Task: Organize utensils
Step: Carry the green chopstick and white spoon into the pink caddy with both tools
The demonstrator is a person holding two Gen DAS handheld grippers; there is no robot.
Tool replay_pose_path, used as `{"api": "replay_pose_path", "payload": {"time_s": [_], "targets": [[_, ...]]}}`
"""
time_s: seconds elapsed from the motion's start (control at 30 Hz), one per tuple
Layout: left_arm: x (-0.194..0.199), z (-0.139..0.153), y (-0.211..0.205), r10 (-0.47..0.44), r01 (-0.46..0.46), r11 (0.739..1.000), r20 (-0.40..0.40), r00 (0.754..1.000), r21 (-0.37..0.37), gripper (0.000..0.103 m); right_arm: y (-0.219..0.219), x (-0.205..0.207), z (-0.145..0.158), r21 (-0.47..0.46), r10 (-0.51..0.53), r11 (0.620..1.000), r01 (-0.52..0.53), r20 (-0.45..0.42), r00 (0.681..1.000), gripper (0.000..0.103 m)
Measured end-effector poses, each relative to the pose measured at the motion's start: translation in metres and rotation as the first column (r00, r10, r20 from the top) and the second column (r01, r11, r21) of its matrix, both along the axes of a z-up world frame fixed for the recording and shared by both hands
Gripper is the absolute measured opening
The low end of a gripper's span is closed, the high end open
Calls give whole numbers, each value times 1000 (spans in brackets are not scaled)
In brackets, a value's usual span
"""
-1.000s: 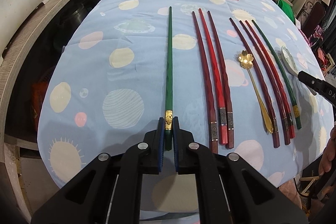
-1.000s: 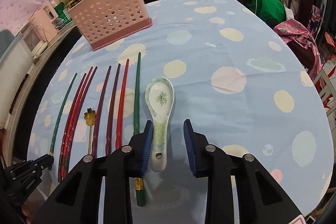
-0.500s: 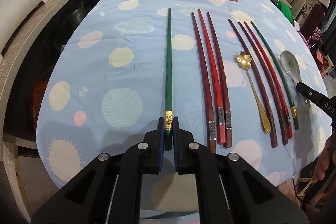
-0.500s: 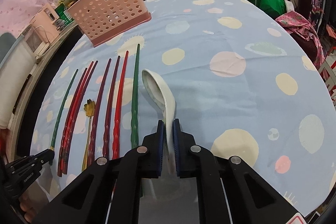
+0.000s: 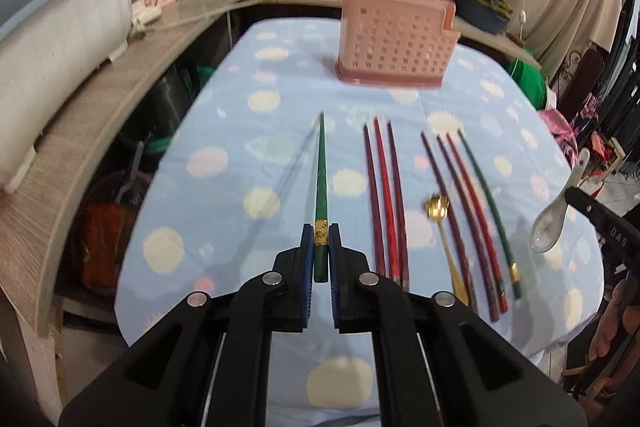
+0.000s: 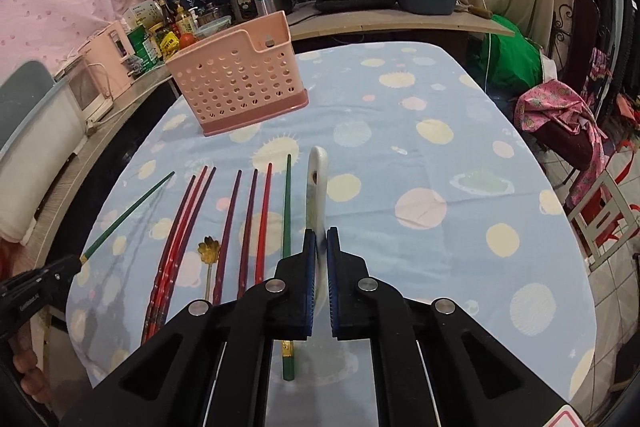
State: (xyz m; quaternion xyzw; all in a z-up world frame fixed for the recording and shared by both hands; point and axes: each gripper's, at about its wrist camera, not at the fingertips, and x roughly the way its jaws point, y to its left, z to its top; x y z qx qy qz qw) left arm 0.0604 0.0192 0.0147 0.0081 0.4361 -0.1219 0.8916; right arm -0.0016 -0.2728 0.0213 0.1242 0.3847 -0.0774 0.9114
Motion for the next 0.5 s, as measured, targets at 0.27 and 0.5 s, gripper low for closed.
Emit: {"api": "replay_pose_path", "payload": {"time_s": [0.27, 0.5], "targets": [[41, 69, 5, 33, -27, 998, 143, 989, -49, 7, -8, 24, 32, 21, 13, 1000, -15, 78, 997, 5], [88, 141, 2, 55, -38, 997, 265, 963, -69, 7, -10, 58, 58, 10, 40, 999, -41, 125, 991, 5]]}}
